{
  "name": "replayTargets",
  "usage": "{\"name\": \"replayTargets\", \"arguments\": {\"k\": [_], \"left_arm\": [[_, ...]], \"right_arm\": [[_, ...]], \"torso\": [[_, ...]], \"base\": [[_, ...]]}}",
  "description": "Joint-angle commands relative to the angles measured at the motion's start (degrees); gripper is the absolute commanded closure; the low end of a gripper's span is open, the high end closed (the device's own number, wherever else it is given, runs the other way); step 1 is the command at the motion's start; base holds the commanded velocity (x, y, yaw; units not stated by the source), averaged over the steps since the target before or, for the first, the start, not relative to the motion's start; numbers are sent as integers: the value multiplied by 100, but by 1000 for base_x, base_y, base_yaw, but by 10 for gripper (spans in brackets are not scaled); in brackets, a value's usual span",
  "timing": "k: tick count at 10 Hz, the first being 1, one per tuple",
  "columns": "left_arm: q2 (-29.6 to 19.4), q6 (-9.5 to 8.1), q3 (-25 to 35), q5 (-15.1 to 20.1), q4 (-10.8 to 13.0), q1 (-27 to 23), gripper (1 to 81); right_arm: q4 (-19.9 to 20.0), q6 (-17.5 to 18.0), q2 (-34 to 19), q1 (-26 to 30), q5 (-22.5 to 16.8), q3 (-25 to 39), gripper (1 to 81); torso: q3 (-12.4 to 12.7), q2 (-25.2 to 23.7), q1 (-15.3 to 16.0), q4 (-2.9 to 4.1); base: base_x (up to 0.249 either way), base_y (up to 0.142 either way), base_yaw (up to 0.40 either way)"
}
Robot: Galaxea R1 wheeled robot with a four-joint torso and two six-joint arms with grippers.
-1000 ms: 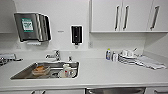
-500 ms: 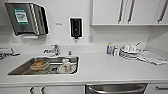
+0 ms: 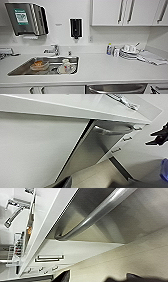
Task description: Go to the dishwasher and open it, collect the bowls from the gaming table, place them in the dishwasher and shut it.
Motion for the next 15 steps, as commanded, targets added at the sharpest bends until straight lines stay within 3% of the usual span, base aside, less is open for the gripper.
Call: {"name": "replayTargets", "arguments": {"k": [1,3,6,8,11,15], "left_arm": [[-125,-14,160,45,-18,-593,10],[-116,-14,160,45,-18,-593,10],[-142,-5,143,53,0,-585,10],[-125,-5,117,53,8,-593,10],[-116,-5,99,62,44,-584,10],[51,-5,20,80,44,-584,10]], "right_arm": [[305,747,132,902,-413,-250,10],[296,1504,546,1017,-652,-699,10],[296,2514,942,1183,-661,-1191,10],[278,2948,1022,1254,-652,-1394,10],[41,2956,784,1457,-529,-1324,10],[-932,2948,599,1211,84,-1271,10]], "torso": [[0,-2,0,0],[-2,0,0,0],[-2,0,0,0],[-5,0,0,0],[-5,0,2,0],[-5,0,2,0]], "base": [[0,0,0],[0,0,0],[0,0,0],[0,0,0],[0,0,0],[0,0,0]]}}
